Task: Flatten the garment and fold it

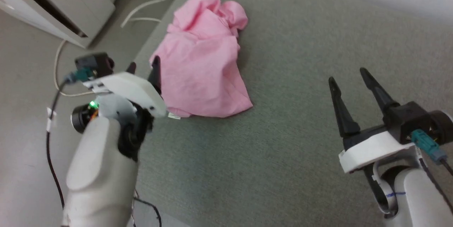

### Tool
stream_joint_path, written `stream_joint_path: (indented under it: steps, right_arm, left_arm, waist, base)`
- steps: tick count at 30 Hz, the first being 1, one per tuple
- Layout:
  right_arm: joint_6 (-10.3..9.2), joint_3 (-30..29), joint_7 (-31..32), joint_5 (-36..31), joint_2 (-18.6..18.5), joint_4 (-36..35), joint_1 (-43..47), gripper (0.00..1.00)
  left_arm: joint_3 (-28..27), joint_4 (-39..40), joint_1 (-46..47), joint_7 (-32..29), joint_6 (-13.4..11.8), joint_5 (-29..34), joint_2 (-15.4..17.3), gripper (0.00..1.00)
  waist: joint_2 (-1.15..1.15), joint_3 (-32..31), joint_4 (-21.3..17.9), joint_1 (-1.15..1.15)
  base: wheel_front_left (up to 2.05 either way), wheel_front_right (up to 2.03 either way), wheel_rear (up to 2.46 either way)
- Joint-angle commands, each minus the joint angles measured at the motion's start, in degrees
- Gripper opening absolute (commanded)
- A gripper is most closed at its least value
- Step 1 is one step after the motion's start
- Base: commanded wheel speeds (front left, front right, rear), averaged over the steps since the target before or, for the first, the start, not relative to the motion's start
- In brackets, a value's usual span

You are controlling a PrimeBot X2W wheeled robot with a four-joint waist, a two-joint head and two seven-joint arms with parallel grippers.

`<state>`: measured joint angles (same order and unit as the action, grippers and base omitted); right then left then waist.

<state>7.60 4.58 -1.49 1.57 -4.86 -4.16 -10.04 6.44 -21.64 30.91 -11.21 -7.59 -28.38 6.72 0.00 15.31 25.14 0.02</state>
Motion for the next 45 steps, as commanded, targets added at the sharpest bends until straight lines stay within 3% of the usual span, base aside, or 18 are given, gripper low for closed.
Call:
stream_joint_path:
  steps: [1,7,14,15,16,17,19,23,27,30,36,45]
  right_arm:
    - [-0.1,0.5,-0.1,0.2,-0.6,-0.6,-1.6,1.0]
    - [-0.11,0.6,-1.2,1.4,-1.1,-0.7,-3.8,1.0]
    - [-0.11,0.3,-2.9,2.6,-0.9,1.2,-4.3,1.0]
    - [-0.11,0.3,-3.2,2.7,-0.8,1.6,-4.2,1.0]
    - [-0.11,0.3,-3.4,2.9,-0.6,2.0,-4.1,1.0]
    - [-0.11,0.3,-3.7,3.0,-0.5,2.4,-4.1,1.0]
    - [-0.11,0.3,-4.0,3.1,-0.3,2.9,-4.1,1.0]
    - [-0.11,0.2,-5.4,3.7,0.5,5.0,-3.8,1.0]
    - [-0.11,-0.3,-6.6,4.2,1.3,7.3,-2.5,1.0]
    - [-0.11,-0.9,-7.2,4.5,1.7,8.9,-1.1,1.0]
    - [-0.11,-2.0,-7.3,5.4,1.9,9.9,1.5,1.0]
    - [-0.11,-3.2,-6.4,6.6,2.0,9.1,3.6,1.0]
  left_arm:
    - [-1.1,-1.9,2.6,-1.7,0.1,-2.2,0.6,1.0]
    - [-3.2,-7.1,6.8,-10.6,-1.4,-7.1,3.1,1.0]
    - [-2.9,-6.6,4.3,-19.3,-1.4,-9.9,4.2,1.0]
    - [-2.6,-6.2,3.8,-20.4,-1.4,-10.0,4.4,0.77]
    - [-2.2,-5.6,3.4,-20.8,-1.2,-9.7,4.8,0.36]
    - [-1.9,-4.9,3.2,-20.2,-1.3,-8.8,5.5,0.05]
    - [-1.9,-4.1,3.1,-18.6,-1.6,-7.7,6.2,0.0]
    - [-3.5,-0.4,3.6,-5.8,-3.9,-2.4,8.6,0.0]
    - [-2.6,3.4,5.3,6.9,-4.3,4.0,10.9,0.0]
    - [-0.2,5.7,6.9,12.9,-4.5,8.9,12.3,0.0]
    - [7.5,11.4,9.4,16.2,-3.5,15.7,11.2,0.0]
    - [19.4,12.3,10.1,15.3,1.1,16.5,2.6,0.0]
  waist:
    - [0.0,10.5,-7.5,-0.02]
    - [0.0,15.3,-11.6,-0.02]
    - [0.0,14.6,-13.5,-0.02]
    - [0.0,14.0,-13.5,-0.02]
    - [0.0,13.3,-13.4,-0.02]
    - [0.0,12.5,-13.3,-0.02]
    - [0.0,11.6,-13.2,-0.02]
    - [0.0,6.3,-13.3,-0.02]
    - [0.0,0.3,-14.2,-0.02]
    - [0.0,-4.2,-15.8,-0.02]
    - [0.0,-9.9,-21.3,-0.02]
    - [0.0,-11.9,-32.0,-0.02]
  base:
    - [0.0,0.0,0.0]
    - [0.0,0.0,0.0]
    - [0.0,0.0,0.0]
    - [0.0,0.0,0.0]
    - [0.0,0.0,0.0]
    - [0.0,0.0,0.0]
    - [0.0,0.0,0.0]
    - [0.0,0.0,0.0]
    - [0.0,0.0,0.0]
    - [0.0,0.0,0.0]
    - [0.0,0.0,0.0]
    - [0.0,0.0,0.0]
